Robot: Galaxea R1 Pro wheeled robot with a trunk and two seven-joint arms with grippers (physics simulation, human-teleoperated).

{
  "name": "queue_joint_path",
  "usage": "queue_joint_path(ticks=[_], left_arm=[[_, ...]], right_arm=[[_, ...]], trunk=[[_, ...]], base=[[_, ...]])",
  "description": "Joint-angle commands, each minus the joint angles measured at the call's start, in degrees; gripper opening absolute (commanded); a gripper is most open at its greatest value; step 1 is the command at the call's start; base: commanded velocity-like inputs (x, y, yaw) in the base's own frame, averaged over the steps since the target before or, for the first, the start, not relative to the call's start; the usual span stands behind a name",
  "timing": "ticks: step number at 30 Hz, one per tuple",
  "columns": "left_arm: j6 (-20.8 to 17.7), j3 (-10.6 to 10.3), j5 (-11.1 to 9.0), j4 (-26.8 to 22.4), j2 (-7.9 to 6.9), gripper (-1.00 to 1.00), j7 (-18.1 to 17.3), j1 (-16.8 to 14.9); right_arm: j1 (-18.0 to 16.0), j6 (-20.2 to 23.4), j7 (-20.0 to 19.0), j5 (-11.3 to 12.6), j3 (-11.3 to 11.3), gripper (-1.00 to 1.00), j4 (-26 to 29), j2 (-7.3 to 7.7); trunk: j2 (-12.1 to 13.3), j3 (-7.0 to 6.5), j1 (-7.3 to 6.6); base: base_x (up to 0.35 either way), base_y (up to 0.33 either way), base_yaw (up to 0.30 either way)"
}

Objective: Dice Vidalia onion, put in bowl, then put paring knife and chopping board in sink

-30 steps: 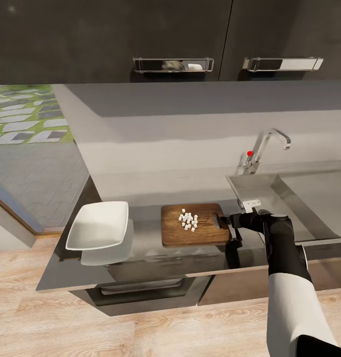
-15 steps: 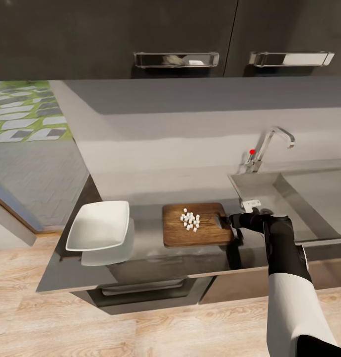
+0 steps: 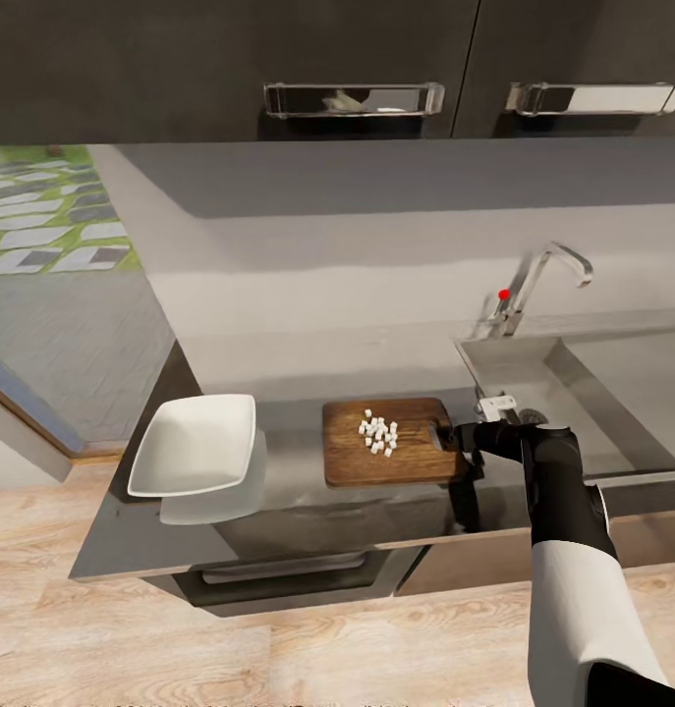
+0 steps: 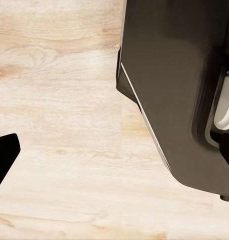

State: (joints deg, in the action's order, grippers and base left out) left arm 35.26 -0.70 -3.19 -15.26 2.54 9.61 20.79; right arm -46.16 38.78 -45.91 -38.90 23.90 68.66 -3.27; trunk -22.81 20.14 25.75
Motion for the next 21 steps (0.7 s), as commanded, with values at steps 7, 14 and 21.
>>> queue_joint_path(ticks=[7, 14, 21], left_arm=[[0.07, -0.10, -0.32, -0.12, 0.01, 1.00, -0.01, 0.04], [0.07, -0.10, -0.32, -0.12, 0.01, 1.00, -0.01, 0.04], [0.07, -0.10, -0.32, -0.12, 0.01, 1.00, -0.01, 0.04]], right_arm=[[-0.07, 0.07, -0.59, -0.56, 0.18, 1.00, 0.07, -0.07], [-0.07, 0.07, -0.59, -0.56, 0.18, 1.00, 0.07, -0.07], [-0.07, 0.07, -0.59, -0.56, 0.18, 1.00, 0.07, -0.07]], trunk=[[-0.11, 0.72, 0.03], [-0.11, 1.34, 0.03], [-0.11, 1.96, 0.03]], base=[[0.000, 0.000, 0.000], [0.000, 0.000, 0.000], [0.000, 0.000, 0.000]])
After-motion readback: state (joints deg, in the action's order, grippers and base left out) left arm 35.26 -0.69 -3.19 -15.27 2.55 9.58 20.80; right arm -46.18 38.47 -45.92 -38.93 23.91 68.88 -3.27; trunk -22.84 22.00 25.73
